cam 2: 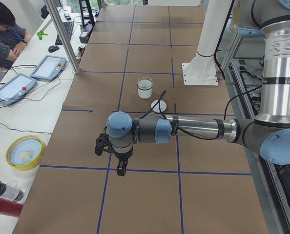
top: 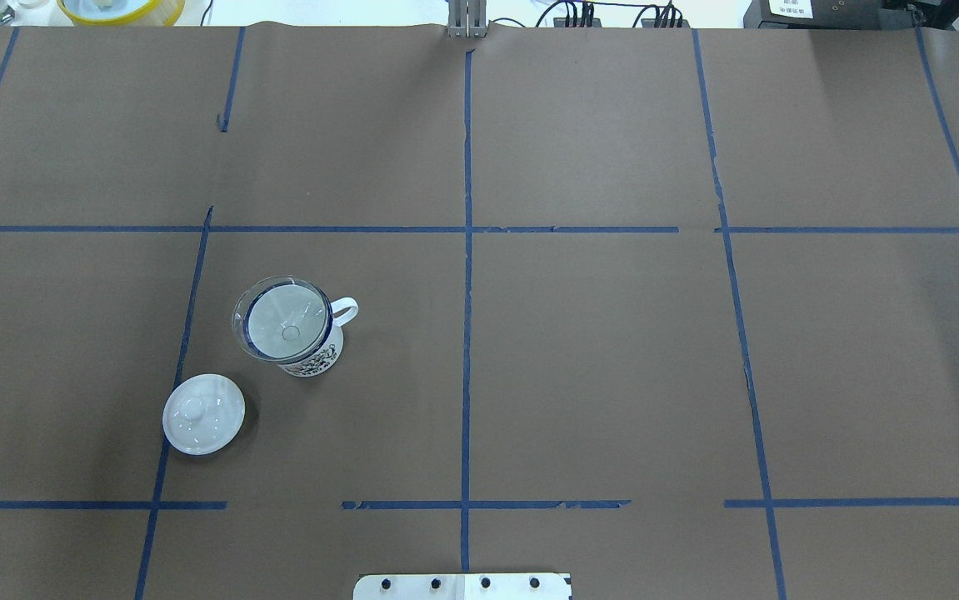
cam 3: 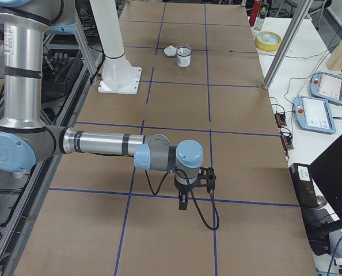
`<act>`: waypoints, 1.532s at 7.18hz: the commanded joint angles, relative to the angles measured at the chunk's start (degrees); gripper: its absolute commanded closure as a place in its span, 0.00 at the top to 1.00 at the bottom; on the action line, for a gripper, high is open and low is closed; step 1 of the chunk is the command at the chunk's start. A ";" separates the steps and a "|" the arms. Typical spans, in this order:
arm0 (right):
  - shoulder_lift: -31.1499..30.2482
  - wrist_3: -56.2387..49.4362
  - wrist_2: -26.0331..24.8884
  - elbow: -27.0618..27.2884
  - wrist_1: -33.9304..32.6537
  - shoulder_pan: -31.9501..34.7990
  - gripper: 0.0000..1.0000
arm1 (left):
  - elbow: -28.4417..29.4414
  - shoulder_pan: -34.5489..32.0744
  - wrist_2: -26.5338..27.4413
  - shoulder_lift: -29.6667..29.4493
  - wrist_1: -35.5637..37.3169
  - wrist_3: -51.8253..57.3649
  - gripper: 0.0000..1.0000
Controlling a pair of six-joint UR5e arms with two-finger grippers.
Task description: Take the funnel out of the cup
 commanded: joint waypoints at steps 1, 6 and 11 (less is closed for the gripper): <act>0.00 0.00 0.00 0.03 0.00 0.00 1.00 | -0.39 0.09 -0.09 -0.09 0.09 -0.09 1.00; 0.00 0.00 0.00 0.03 0.00 0.00 1.00 | -7.42 7.98 0.79 -8.65 0.18 -0.79 1.00; 0.00 0.00 0.00 0.03 0.00 0.00 1.00 | -8.21 18.87 0.09 -21.35 -13.12 -44.80 1.00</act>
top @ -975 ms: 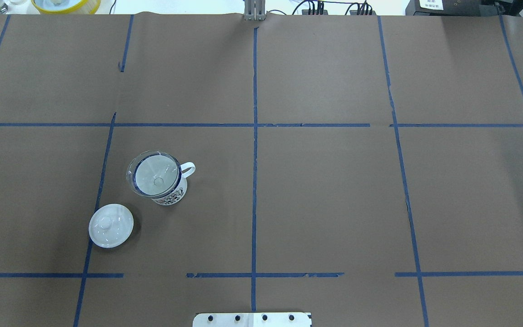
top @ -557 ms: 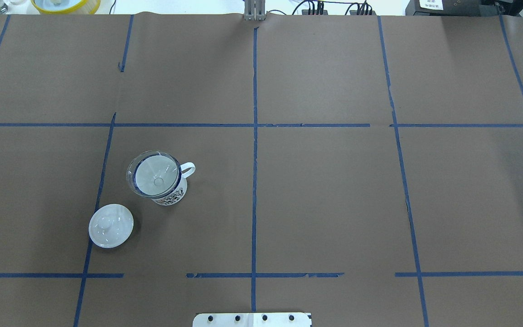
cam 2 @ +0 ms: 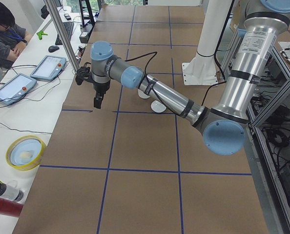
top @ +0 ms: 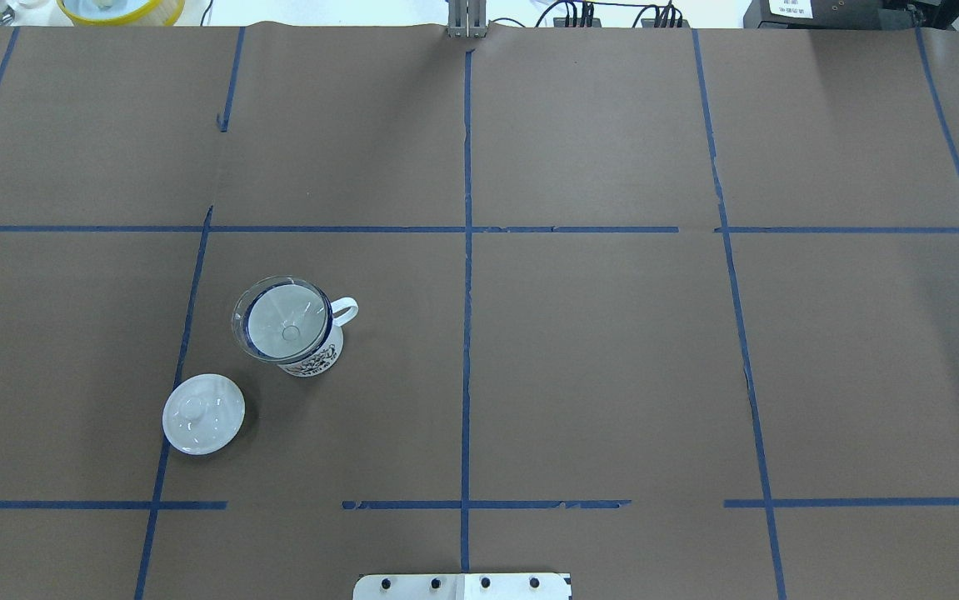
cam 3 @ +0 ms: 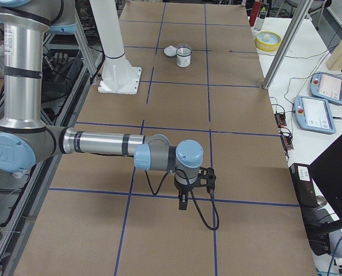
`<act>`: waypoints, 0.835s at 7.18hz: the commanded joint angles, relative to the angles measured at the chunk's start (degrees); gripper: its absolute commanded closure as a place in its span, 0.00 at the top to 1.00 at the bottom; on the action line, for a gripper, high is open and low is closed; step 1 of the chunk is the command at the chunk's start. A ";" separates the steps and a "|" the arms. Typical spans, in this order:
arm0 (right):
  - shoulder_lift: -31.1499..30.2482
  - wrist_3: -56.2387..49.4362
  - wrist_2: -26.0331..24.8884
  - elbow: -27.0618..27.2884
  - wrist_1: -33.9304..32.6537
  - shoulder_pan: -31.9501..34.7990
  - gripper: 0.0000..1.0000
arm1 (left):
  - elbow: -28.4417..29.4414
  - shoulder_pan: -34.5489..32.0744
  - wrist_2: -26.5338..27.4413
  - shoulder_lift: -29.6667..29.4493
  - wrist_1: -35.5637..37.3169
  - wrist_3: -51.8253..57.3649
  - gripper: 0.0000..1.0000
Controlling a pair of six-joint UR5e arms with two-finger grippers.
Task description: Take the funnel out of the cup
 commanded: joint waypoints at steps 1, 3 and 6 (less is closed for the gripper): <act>0.00 0.00 0.00 0.00 0.00 0.00 1.00 | -1.83 4.52 -1.72 -1.25 -11.89 -8.20 1.00; 0.00 0.00 0.00 0.00 0.00 0.00 1.00 | -2.11 9.77 -6.48 -1.59 -14.82 -8.20 1.00; 0.00 0.00 0.00 0.00 0.00 0.00 1.00 | -2.72 25.22 6.55 -6.15 -13.89 -34.51 1.00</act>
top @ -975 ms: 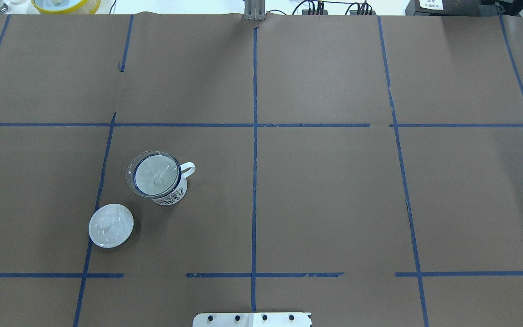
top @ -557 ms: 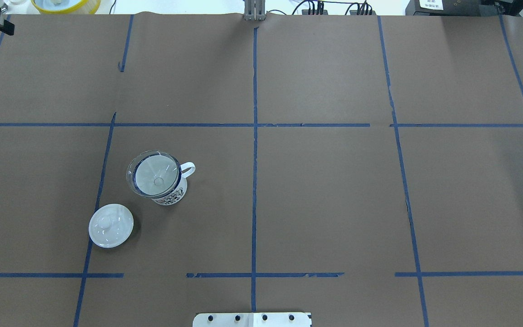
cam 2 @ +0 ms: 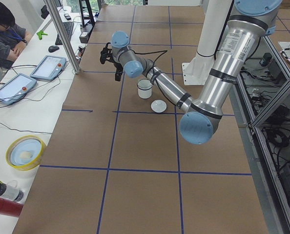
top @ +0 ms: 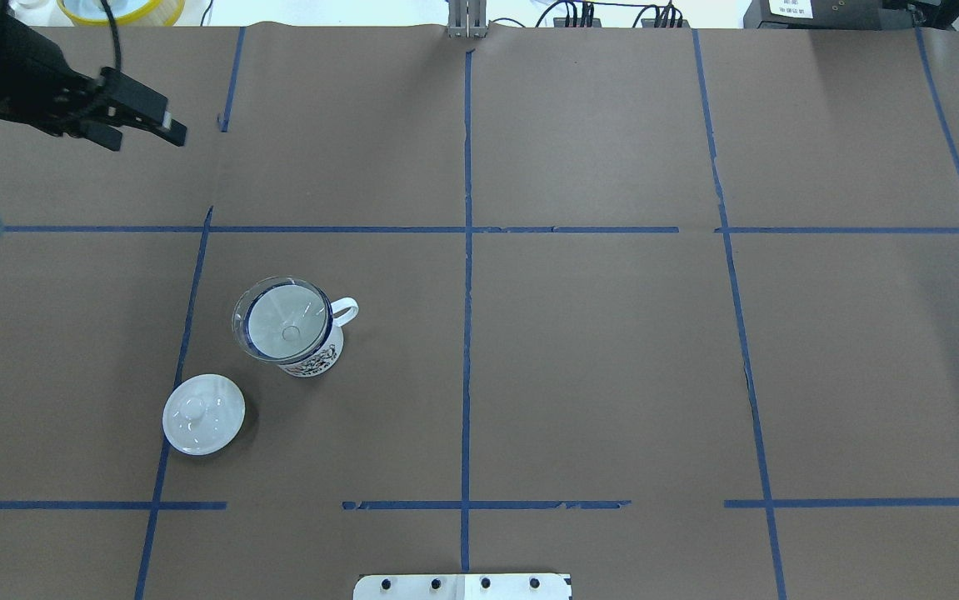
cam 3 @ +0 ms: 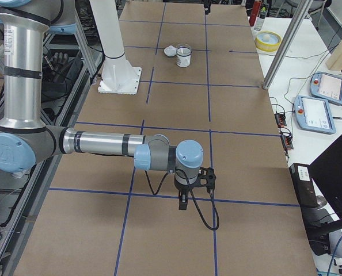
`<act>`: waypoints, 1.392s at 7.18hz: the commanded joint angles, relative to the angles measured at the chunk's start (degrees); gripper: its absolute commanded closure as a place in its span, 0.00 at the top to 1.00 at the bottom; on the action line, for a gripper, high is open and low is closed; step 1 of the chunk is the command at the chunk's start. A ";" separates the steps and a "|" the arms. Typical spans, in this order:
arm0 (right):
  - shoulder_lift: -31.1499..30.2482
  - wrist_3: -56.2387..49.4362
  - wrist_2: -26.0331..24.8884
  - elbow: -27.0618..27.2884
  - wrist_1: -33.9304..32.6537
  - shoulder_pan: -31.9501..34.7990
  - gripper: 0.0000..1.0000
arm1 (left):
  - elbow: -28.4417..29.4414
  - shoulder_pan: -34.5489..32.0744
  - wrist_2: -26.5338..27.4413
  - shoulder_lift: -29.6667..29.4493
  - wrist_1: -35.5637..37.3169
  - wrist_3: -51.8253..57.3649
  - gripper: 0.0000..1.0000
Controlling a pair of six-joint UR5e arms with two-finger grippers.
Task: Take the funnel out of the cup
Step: 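Move the left gripper over the clear funnel in the white mug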
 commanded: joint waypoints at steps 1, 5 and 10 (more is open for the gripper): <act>0.00 0.00 0.00 0.00 0.00 0.00 1.00 | -0.10 9.12 10.07 -3.91 5.11 -10.49 1.00; 0.00 0.00 0.00 0.00 0.00 0.00 1.00 | -0.10 21.51 21.77 -9.72 22.60 -16.92 1.00; 0.00 0.00 0.00 0.00 0.00 0.00 1.00 | 0.96 24.79 23.55 -9.91 23.08 -17.10 0.74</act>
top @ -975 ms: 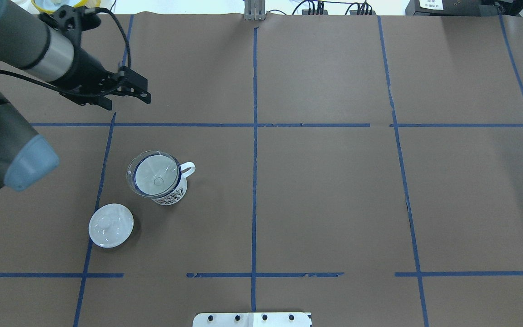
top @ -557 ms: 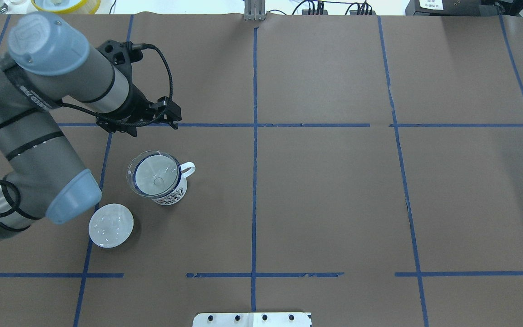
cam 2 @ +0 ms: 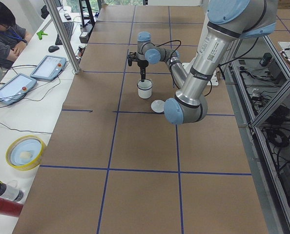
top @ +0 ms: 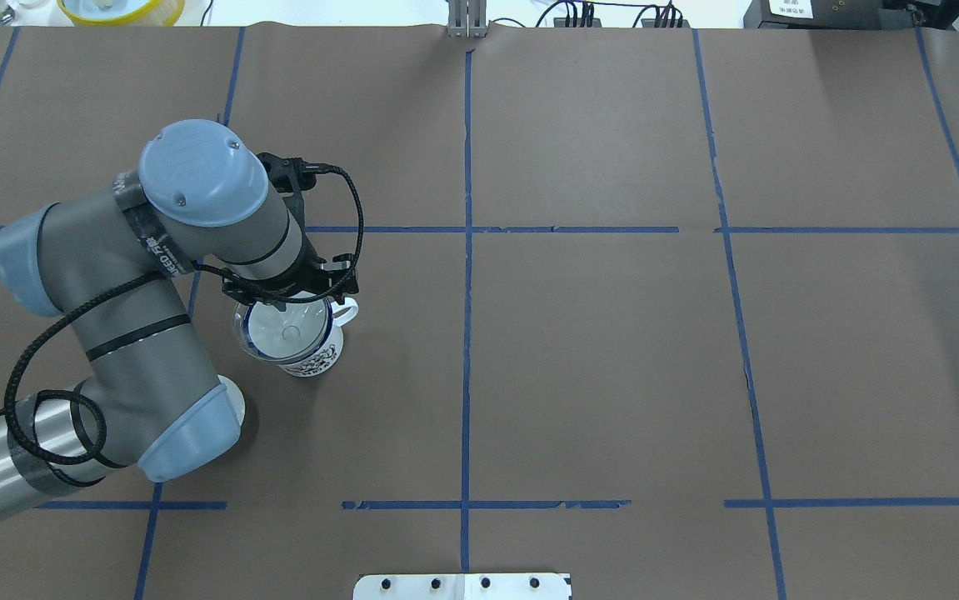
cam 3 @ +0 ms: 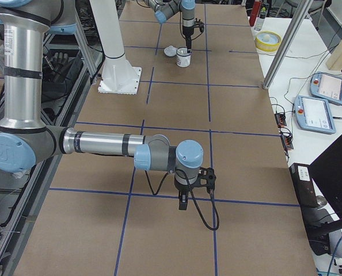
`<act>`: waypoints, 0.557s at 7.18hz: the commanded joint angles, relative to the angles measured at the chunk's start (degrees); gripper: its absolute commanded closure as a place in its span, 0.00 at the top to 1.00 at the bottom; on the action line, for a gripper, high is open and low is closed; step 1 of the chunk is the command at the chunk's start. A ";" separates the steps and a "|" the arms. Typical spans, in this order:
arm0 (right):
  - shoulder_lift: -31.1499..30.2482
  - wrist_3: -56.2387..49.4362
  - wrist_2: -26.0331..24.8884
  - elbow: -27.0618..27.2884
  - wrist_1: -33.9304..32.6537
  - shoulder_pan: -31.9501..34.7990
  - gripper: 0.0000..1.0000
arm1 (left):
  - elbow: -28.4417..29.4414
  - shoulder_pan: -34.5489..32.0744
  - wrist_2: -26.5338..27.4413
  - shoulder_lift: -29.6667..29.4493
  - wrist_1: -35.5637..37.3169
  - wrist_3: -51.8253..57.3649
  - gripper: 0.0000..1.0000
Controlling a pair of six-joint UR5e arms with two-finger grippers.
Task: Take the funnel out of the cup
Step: 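Lower the left gripper and close it on the funnel's rim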
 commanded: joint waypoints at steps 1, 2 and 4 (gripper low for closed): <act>0.00 0.00 0.00 0.00 0.00 0.00 1.00 | 0.18 0.76 0.17 -0.51 0.03 0.00 0.71; 0.00 0.00 0.00 0.00 0.00 0.00 1.00 | 0.44 0.85 0.17 -0.86 0.03 0.00 0.69; 0.00 0.00 0.00 0.00 0.00 0.00 1.00 | 1.58 1.03 0.26 -1.74 0.03 0.00 0.64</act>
